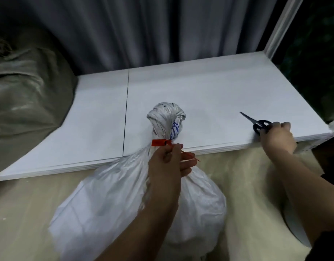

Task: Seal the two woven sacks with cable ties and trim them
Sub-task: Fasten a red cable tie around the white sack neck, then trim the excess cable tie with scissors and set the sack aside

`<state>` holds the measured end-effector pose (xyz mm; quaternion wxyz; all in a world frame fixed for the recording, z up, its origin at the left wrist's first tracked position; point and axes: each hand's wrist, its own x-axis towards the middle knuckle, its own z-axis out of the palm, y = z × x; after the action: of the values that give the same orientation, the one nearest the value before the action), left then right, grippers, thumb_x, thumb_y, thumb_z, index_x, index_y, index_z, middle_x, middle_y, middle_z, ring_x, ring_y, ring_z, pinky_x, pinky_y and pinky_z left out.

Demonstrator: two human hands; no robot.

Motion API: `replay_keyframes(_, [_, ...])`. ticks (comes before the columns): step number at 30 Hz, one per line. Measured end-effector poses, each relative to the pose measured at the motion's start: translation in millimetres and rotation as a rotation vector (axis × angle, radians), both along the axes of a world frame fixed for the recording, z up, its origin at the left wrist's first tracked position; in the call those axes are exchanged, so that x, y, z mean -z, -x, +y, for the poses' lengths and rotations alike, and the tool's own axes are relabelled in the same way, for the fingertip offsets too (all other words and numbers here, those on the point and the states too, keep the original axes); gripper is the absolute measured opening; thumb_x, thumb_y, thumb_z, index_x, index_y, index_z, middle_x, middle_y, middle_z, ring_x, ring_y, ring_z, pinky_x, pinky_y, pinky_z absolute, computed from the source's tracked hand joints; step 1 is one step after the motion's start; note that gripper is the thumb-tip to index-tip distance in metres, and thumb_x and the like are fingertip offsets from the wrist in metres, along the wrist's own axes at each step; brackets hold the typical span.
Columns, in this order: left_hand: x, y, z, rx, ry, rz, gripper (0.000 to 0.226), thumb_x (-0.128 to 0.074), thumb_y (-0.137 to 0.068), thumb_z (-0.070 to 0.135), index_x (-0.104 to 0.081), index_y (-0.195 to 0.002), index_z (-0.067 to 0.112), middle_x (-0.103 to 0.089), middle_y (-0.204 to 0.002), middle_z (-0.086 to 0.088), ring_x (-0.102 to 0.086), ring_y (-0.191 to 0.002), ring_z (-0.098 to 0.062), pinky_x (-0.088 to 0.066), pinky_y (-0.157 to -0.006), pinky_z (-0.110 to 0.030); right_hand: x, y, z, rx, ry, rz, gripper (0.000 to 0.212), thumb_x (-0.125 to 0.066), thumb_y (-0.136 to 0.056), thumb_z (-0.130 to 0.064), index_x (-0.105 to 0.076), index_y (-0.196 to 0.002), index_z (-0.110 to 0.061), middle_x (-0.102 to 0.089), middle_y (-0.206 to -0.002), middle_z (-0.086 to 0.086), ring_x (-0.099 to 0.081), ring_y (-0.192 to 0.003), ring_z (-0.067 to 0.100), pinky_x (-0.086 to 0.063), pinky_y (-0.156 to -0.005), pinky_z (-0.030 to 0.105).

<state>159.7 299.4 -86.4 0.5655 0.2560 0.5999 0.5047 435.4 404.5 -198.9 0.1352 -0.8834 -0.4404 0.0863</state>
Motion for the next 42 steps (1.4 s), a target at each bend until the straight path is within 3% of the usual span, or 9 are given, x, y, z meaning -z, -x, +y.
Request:
replay_keyframes(7, [2,2,4,0.015,0.023,0.019,0.017,-0.053,-0.094,0.017,-0.064,-0.094,0.005,-0.074,-0.073,-0.007,-0.071,-0.061,-0.016,-0.053,-0.054,-0.021,3,-11,15,-0.082,0.047,-0.023,0.047,-0.057,-0.092,-0.030,-0.049,-0.127,0.001,-0.037,-0.133,0.020,-0.045,-0.115,0.044,-0.042,-0.090,0.051])
replay_keyframes(14, [1,5,2,0.039,0.015,0.029,0.021,-0.051,-0.095,0.019,-0.063,-0.097,0.002,-0.074,-0.078,-0.010,-0.071,-0.063,-0.016,-0.052,-0.056,-0.021,-1,-12,15,-0.081,0.148,-0.113,0.041,-0.055,-0.093,-0.030,-0.054,-0.113,0.005,-0.044,-0.119,0.024,-0.051,-0.107,0.044,-0.043,-0.082,0.045])
replay_keyframes(19, [-3,9,-4,0.025,0.026,0.013,0.019,-0.051,-0.095,0.019,-0.064,-0.098,0.005,-0.074,-0.073,-0.005,-0.071,-0.061,-0.014,-0.052,-0.055,-0.021,-20,-4,9,-0.116,0.253,-0.146,0.039,-0.059,-0.084,-0.048,-0.054,-0.073,-0.011,-0.054,-0.069,0.009,-0.056,-0.073,0.031,-0.039,-0.064,0.029])
replay_keyframes(24, [-21,30,-22,0.093,0.070,-0.010,0.018,-0.050,-0.096,0.018,-0.064,-0.093,0.007,-0.072,-0.065,0.001,-0.070,-0.057,-0.010,-0.054,-0.056,-0.019,-57,12,-17,-0.075,0.192,0.184,0.032,-0.063,-0.083,-0.037,-0.059,-0.070,-0.008,-0.070,-0.065,0.010,-0.061,-0.056,0.020,-0.038,-0.051,0.024])
replay_keyframes(29, [-51,66,-53,0.115,0.144,-0.007,0.020,-0.049,-0.096,0.013,-0.061,-0.080,0.012,-0.061,-0.048,0.005,-0.065,-0.045,-0.008,-0.053,-0.059,-0.023,-116,50,-51,-0.211,0.111,0.686,0.010,-0.063,-0.086,-0.007,-0.063,-0.092,0.001,-0.064,-0.090,0.018,-0.066,-0.047,0.013,-0.054,-0.051,0.022])
replay_keyframes(31, [-66,80,-73,0.101,0.188,-0.011,0.018,-0.052,-0.093,0.011,-0.059,-0.077,0.013,-0.054,-0.046,0.004,-0.055,-0.036,-0.005,-0.050,-0.051,-0.019,-145,74,-77,-0.304,0.146,0.835,0.010,-0.064,-0.088,-0.010,-0.062,-0.094,-0.002,-0.062,-0.096,0.016,-0.063,-0.048,0.011,-0.054,-0.050,0.022])
replay_keyframes(35, [-91,116,-109,0.098,0.238,0.027,0.028,-0.053,-0.092,0.009,-0.049,-0.064,0.014,-0.043,-0.040,0.004,-0.037,-0.027,-0.004,-0.038,-0.038,-0.012,-206,142,-145,-0.574,0.335,0.807,0.028,-0.067,-0.084,-0.040,-0.059,-0.080,-0.013,-0.054,-0.071,0.002,-0.038,-0.051,0.012,-0.036,-0.050,0.020])
replay_keyframes(39, [-105,154,-146,0.081,0.235,0.025,0.031,-0.050,-0.091,0.006,-0.046,-0.062,0.014,-0.040,-0.034,0.005,-0.036,-0.026,-0.005,-0.033,-0.038,-0.013,-233,208,-200,-0.829,0.566,0.741,0.034,-0.060,-0.085,-0.050,-0.058,-0.079,-0.018,-0.052,-0.064,-0.005,-0.041,-0.051,0.009,-0.043,-0.053,0.020])
replay_keyframes(42, [-115,181,-175,0.072,0.253,0.013,0.024,-0.047,-0.093,0.005,-0.050,-0.071,0.015,-0.045,-0.050,0.000,-0.043,-0.028,-0.005,-0.035,-0.038,-0.012,-233,252,-226,-0.950,0.737,0.740,0.034,-0.060,-0.085,-0.050,-0.058,-0.069,-0.020,-0.052,-0.062,-0.006,-0.042,-0.053,0.009,-0.046,-0.055,0.021])
